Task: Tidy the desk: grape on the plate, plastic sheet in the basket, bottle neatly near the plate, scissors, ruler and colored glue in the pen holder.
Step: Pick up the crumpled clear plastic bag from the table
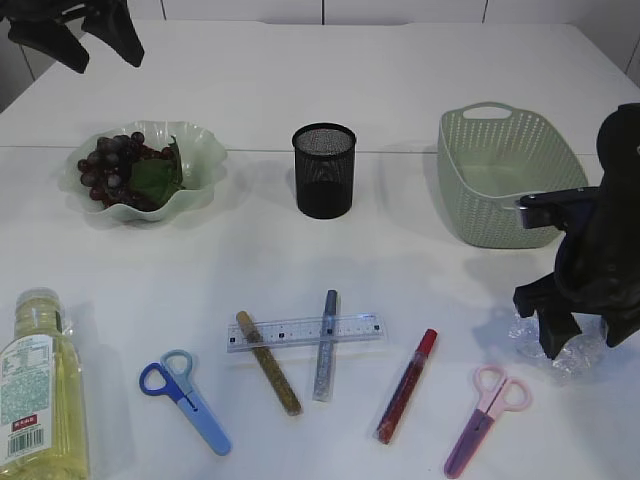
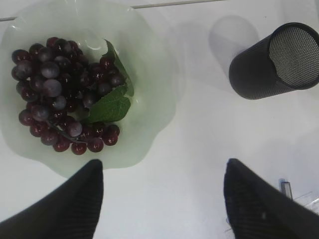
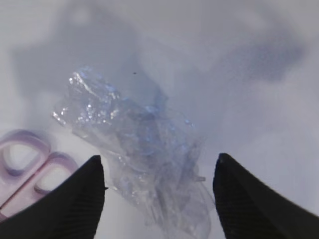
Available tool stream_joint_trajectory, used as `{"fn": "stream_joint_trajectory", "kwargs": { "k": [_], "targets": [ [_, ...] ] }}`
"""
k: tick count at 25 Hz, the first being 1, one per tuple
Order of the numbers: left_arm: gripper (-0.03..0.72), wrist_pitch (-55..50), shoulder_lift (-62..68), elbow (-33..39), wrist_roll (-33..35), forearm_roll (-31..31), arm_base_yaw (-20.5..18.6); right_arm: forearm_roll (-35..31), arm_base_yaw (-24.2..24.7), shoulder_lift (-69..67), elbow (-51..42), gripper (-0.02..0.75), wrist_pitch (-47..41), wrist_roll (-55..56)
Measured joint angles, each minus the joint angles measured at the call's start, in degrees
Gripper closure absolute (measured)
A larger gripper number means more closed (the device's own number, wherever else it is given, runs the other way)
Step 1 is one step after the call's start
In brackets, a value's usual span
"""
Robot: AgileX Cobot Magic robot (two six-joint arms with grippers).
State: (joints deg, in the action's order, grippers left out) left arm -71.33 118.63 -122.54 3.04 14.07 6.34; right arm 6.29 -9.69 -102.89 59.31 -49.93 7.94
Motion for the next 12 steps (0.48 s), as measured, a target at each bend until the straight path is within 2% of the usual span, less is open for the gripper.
{"fn": "stream_joint_trajectory", "kwargs": {
  "k": [4,7,10,12],
  "targets": [
    [0.138,0.0,0.0,0.0,0.0,0.0,0.0,-0.3,0.0,-2.1,0.3,0.223,0.8,0.0],
    [0.138,0.0,0.0,0.0,0.0,-0.1,0.0,-0.6,0.0,-2.7,0.4,0.295,1.0,0.0],
    [0.138,0.0,0.0,0.0,0.0,-0.1,0.0,-0.7,0.0,-2.7,0.5,0.42,1.3,0.0],
    [0.138,0.0,0.0,0.0,0.0,-0.1,0.0,-0.7,0.0,-2.7,0.5,0.53,1.4,0.0]
  ]
}}
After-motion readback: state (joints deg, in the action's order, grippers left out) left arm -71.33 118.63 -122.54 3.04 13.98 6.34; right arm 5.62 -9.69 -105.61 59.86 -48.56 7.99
